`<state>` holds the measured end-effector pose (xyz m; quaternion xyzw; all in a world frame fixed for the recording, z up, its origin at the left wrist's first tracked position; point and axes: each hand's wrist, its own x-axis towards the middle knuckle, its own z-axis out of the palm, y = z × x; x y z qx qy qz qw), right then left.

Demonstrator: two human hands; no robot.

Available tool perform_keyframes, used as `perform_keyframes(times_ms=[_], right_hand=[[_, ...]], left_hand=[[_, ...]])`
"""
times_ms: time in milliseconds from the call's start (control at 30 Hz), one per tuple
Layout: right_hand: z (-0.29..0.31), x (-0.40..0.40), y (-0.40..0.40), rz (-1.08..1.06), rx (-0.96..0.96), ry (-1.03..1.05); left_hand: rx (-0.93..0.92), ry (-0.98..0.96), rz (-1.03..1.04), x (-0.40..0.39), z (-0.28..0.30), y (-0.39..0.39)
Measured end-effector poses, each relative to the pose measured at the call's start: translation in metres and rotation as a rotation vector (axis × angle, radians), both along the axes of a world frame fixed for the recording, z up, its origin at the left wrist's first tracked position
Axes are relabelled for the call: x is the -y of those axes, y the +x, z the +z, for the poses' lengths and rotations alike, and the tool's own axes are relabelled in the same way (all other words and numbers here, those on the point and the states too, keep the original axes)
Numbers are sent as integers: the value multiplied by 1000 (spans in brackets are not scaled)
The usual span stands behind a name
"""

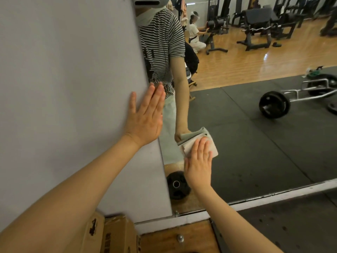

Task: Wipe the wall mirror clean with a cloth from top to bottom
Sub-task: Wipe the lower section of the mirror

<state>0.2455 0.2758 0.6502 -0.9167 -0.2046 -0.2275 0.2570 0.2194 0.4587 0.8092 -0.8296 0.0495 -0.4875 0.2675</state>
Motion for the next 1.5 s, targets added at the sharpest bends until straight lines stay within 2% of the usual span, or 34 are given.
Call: perform_keyframes(times_ms=[167,300,600,800,933,1100,1233,1500], right_hand=[[-16,-7,-4,431,272,-336],[-18,17,39,498,455,-512],[-9,133,132,533,590,-592],[2,139,134,622,567,-533],[-1,138,129,629,561,-500],[-21,132,140,585,710,-472],[-35,121,145,545,786,-353],[-48,100,160,469,994,-161]], left_hand=[[-74,-243,57,31,-17,-12],[-181,-316,168,41,-43,-31],[-330,-356,431,121,-86,-18],[-317,-405,453,167,-103,-3],[-371,-325,446,170,-116,6],[-261,-209,365,150,-142,31],[-127,-241,265,135,-164,48],[183,-186,139,118,-183,81]])
